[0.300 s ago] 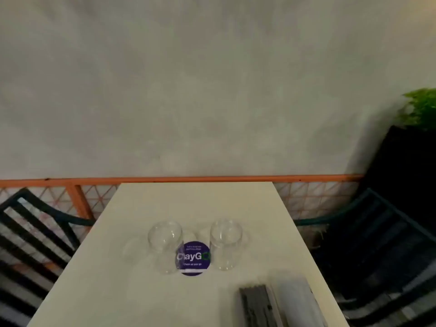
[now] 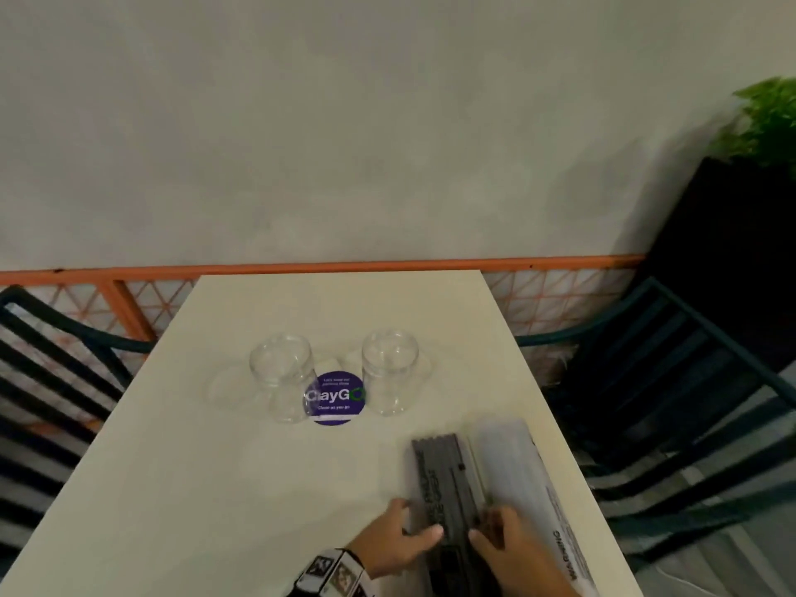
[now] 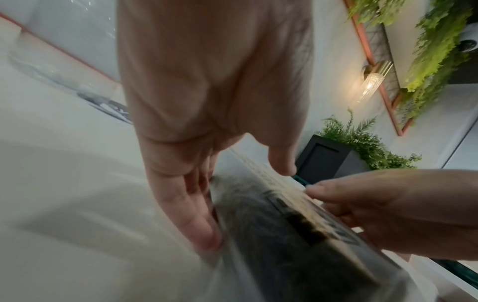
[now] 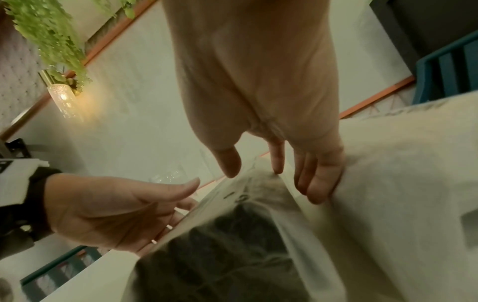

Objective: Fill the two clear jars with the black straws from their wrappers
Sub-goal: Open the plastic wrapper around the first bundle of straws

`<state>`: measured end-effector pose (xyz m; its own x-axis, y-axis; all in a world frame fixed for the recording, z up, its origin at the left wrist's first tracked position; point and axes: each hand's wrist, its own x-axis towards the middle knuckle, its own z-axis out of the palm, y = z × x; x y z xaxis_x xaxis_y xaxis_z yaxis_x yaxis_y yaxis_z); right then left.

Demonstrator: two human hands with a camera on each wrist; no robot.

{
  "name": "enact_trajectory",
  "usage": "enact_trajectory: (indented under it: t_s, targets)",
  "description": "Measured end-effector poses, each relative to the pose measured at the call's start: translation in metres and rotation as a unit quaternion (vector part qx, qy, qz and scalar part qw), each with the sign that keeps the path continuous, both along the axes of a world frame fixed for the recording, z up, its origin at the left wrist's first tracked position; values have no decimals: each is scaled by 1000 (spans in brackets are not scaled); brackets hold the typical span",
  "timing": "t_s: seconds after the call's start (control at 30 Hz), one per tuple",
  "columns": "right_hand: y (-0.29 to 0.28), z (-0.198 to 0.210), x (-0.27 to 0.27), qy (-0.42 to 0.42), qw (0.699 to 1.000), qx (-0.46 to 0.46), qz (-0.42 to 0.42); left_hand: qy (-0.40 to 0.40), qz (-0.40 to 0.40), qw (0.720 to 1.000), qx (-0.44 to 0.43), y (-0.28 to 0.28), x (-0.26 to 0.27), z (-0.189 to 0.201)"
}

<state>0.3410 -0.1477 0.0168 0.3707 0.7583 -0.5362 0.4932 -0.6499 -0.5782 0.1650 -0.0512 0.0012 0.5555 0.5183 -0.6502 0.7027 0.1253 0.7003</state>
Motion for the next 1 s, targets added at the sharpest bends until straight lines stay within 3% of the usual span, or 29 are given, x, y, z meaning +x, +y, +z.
enact_trajectory:
  t_s: [0.1,0.27,0.37,0.47,0.53,0.63,0.73,0.83,1.0]
  targets:
    - [5,0,-10,36,999,12,9,-46,37,998,3,-11,3,-10]
    - [13,2,-12,170,985,9,-24,-70,92,993,-13,-24,-20,-10]
    - [17,8,-20,232,970,-55,35,-65,101,993,-19,-28,-40,-12]
    - [22,8,-34,257,964,-44,55,-55,99,994,-2,-34,-57,-7]
    - [25,11,-42,221,973,-13,66,-53,118,990,47,-36,-70,0]
    - [29,23,-54,106,980,58,158,-88,184,971,123,-32,-93,19]
    - [36,37,-70,22,957,123,262,-131,291,934,160,-17,-115,40]
    - [43,43,-91,-8,936,197,291,-152,352,907,171,1,-134,51]
    - [51,43,-116,-45,919,231,318,-89,307,932,168,24,-160,50]
